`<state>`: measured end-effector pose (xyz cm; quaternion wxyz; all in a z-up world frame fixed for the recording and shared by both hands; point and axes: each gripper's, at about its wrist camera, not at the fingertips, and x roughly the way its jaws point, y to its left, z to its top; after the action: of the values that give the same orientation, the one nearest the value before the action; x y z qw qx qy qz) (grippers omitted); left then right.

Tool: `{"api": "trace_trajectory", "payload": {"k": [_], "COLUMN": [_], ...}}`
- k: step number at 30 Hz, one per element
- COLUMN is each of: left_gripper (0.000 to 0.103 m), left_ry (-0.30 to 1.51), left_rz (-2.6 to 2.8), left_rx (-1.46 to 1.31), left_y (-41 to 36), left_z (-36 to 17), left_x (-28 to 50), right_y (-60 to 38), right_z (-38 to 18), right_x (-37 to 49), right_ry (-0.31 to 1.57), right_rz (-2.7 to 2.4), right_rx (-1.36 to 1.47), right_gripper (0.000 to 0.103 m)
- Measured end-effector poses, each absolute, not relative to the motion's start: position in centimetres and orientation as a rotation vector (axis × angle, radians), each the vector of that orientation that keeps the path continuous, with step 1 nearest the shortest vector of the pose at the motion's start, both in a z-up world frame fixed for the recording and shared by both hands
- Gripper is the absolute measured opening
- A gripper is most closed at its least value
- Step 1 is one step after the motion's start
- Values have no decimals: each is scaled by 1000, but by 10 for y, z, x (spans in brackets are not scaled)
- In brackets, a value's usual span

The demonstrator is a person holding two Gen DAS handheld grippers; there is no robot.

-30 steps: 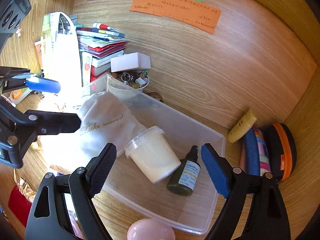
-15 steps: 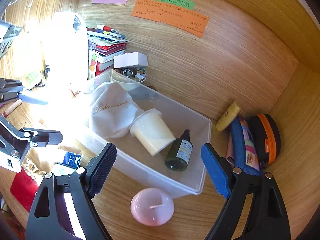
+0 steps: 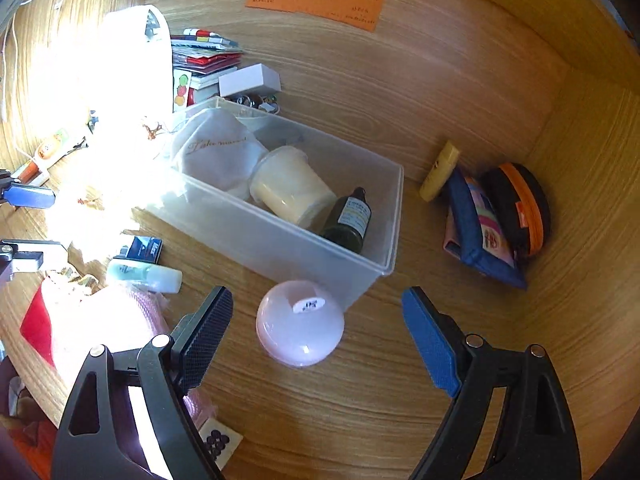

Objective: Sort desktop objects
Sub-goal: 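Grasp the pink ball container with the right tool while the left tool grasps the red velvet pouch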

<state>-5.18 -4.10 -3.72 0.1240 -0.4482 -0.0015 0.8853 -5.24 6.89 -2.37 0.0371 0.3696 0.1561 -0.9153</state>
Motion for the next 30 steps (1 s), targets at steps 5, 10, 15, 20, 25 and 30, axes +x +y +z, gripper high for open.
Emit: {"api": "trace_trajectory", "payload": {"k": [5,10,15,20,25,30], "left_gripper": [86,86,86,86,86,83], "left_ry": [9,36,81,69,128,153], "left_rz": [2566,2544,2534,2504,2511,2547], "left_rx": [-1333,-1358,-1405,-1438,-1428,-1394], "left_y": [-39,-37,-32,-31,-20,-14], "left_z": [-47,-58,-70,-80,-86,-88], "left_x": [-34,-19,-12,-5,-8,-15], "right_y": [92,112,114,104,97,94], "right_z": [-39,-49,-55,-65,-72,-77], "right_x": [-41,-38,-54,-72,-89,-96], "right_ry": [379,235,107,107,100,92], "right_rz": [-2793,-2743,-2666,-2624,-2593,-2577], "right_rx": [1235,1291,1315,1348,1375,1391], "right_gripper": [85,85,85,85,83,74]}}
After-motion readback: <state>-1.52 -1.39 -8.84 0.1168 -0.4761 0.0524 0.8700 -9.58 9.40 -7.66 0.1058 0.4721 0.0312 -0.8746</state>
